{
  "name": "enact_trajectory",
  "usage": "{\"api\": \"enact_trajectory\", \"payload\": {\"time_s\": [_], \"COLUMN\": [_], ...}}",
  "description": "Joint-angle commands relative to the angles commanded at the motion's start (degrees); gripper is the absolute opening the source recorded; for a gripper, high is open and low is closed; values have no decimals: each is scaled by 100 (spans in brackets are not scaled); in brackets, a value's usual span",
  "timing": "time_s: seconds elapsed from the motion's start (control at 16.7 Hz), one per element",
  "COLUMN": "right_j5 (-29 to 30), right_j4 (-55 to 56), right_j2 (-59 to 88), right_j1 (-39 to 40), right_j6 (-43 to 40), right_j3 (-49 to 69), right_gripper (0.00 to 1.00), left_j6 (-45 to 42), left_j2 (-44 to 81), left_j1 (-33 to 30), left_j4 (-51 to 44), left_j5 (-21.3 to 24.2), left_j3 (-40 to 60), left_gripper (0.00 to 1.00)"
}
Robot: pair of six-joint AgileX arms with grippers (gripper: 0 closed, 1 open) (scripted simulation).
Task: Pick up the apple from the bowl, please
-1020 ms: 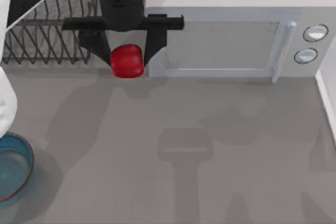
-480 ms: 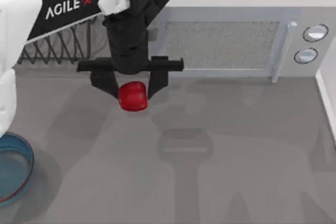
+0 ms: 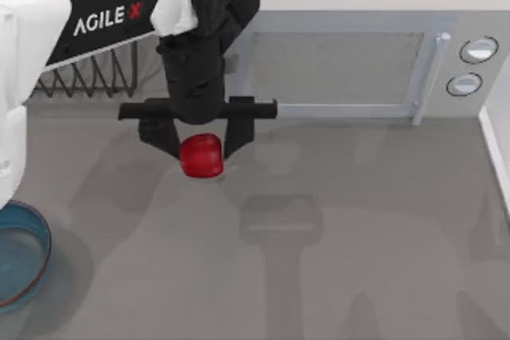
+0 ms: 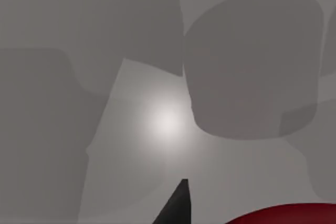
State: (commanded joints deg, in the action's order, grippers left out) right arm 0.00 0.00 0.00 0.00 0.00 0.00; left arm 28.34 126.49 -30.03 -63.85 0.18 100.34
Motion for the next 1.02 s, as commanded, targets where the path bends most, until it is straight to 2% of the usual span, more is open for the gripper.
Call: {"api": "enact_trajectory", "payload": {"time_s": [0.66,1.02], "right_j5": [0,0], "right_j4": [0,0], "right_j2": [0,0], "right_j1": [0,0], "right_j6": [0,0], "right_j3": [0,0], "right_gripper": [100,100], "left_j6": [0,0], "left_j2": [0,0], "left_j1": [0,0], "left_j4": [0,0], "left_j5": [0,0], "left_j3": [0,0], "left_gripper": [98,100]}}
